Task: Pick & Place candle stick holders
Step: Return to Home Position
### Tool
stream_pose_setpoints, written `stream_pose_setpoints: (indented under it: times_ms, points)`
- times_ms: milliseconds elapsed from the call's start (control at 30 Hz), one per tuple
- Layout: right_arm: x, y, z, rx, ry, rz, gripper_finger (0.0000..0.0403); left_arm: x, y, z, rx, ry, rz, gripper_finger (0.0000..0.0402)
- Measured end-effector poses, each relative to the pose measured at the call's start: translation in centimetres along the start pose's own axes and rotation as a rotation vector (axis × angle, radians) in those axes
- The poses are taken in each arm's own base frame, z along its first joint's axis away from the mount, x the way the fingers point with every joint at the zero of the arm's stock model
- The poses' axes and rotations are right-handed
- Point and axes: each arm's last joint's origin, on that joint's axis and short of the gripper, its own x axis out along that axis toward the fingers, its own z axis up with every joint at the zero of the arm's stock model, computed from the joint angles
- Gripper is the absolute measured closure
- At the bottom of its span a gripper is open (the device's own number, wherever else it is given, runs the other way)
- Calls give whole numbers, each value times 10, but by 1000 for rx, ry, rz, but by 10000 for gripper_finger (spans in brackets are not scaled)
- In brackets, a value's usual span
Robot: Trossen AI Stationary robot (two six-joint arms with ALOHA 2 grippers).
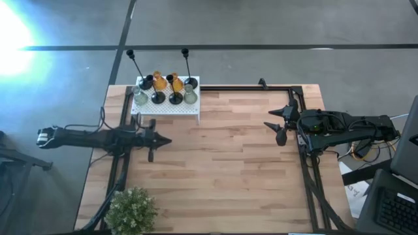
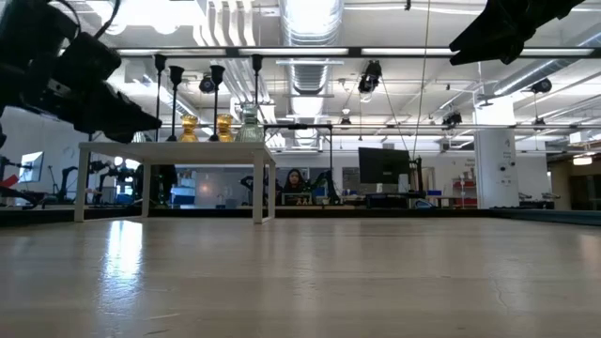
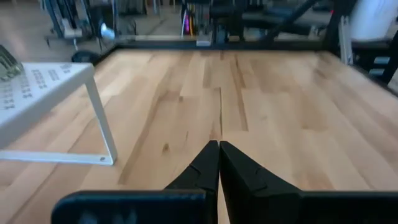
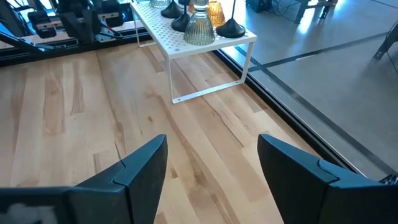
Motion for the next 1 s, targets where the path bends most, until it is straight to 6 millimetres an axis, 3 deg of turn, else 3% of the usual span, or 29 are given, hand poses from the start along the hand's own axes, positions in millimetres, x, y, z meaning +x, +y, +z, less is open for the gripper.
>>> stream_pose_setpoints:
  times_ms: [100,400,1000]
  points:
    - [0,0,0,0,-1,0,160,-5,0,-6,-4,-53,-3,385]
    - [0,0,0,0,-1,0,146,-22,0,3,58,-214,-4,386]
    - [0,0,0,0,0,0,158,-20,1,4,59,-207,6,387]
